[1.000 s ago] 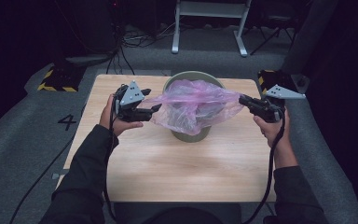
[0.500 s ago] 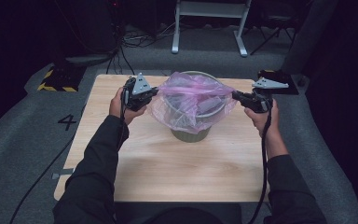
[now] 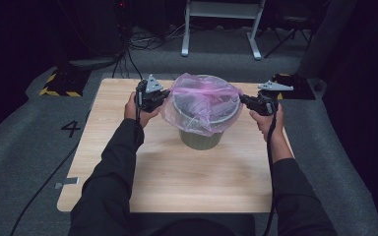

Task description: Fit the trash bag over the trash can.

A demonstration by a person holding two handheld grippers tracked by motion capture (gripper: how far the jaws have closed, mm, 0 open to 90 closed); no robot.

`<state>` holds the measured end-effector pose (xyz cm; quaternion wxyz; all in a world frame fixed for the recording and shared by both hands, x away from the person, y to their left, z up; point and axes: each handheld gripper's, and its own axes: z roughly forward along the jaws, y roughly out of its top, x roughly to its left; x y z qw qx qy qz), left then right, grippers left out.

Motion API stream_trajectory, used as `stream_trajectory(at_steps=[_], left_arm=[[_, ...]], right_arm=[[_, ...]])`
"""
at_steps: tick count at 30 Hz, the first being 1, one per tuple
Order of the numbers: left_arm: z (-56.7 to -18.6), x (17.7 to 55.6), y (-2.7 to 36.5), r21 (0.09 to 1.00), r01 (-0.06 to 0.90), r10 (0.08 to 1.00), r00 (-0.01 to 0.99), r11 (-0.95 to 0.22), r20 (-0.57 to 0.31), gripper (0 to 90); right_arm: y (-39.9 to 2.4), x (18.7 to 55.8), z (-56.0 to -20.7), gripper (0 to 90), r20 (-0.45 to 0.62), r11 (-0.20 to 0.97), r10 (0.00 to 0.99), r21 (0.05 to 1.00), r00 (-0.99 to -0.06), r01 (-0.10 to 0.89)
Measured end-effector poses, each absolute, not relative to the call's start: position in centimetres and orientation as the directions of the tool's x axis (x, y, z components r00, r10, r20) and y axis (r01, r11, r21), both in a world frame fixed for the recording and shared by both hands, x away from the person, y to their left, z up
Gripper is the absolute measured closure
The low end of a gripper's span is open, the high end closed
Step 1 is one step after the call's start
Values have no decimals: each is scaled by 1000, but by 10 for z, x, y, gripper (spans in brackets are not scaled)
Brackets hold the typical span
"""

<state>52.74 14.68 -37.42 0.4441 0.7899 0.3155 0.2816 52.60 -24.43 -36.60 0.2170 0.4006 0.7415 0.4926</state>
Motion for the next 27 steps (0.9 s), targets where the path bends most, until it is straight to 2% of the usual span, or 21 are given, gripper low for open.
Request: stream_trajectory(at_steps=[10,18,19,21,24,27], left_arm=[[-389,540,131,865,297,746,655,-404,123,900],[-392,543,134,862,329,747,660,-385,82,898],[-391,542,135,856,342,767,635,-387,94,874],[-391,539,139,859,350,790,606,-373,96,635],[-386,523,151,879,304,788,604,-368,121,444],[-381,509,166,896,268,776,619,-353,121,348]], right_arm=[[-239,535,-374,893,91,188,809,896,-581,403],[-237,538,-375,876,102,192,811,884,-576,427],[-237,538,-375,863,97,198,812,882,-575,428],[-238,534,-376,826,68,219,817,883,-573,416],[-244,526,-374,739,33,235,824,889,-565,393],[-253,519,-370,645,18,233,823,901,-568,366]])
